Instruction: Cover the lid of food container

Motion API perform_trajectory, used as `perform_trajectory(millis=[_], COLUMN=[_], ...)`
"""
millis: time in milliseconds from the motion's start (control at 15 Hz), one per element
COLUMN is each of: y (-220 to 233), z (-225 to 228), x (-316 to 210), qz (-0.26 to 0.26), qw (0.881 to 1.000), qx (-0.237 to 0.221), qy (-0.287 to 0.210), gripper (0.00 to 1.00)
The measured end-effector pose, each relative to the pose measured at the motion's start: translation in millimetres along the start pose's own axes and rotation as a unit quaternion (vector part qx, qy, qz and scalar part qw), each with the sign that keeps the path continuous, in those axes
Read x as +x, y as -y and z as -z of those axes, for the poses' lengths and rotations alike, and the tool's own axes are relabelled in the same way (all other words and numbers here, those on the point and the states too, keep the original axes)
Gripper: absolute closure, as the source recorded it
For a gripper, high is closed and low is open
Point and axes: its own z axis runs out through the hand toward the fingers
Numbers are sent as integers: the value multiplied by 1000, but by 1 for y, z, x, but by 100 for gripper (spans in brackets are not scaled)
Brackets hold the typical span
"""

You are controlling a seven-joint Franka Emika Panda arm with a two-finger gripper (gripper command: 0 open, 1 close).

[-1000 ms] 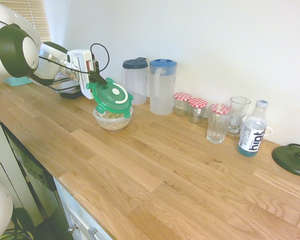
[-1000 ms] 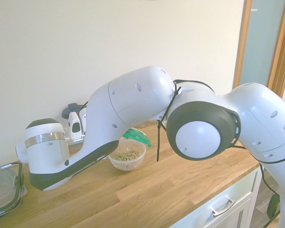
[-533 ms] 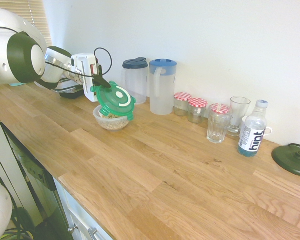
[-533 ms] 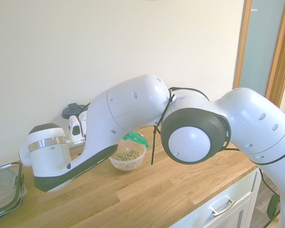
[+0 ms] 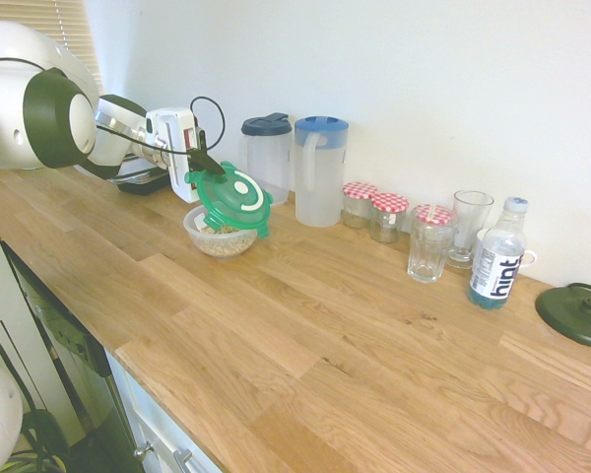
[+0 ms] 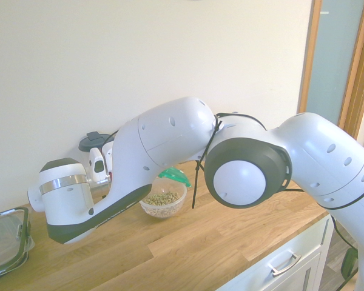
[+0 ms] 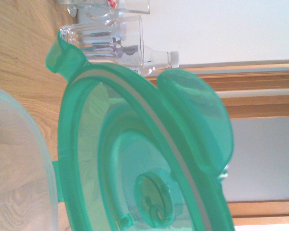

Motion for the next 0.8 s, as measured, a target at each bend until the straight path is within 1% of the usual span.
perform_trajectory(millis=[533, 600, 800], y=[-3, -3, 0], z=[8, 9, 10], x=[1, 0, -5], qz=[3, 3, 7], qw=[1000, 1000, 1000], qx=[8, 8, 8], qy=[3, 3, 0], gripper=[100, 0, 0])
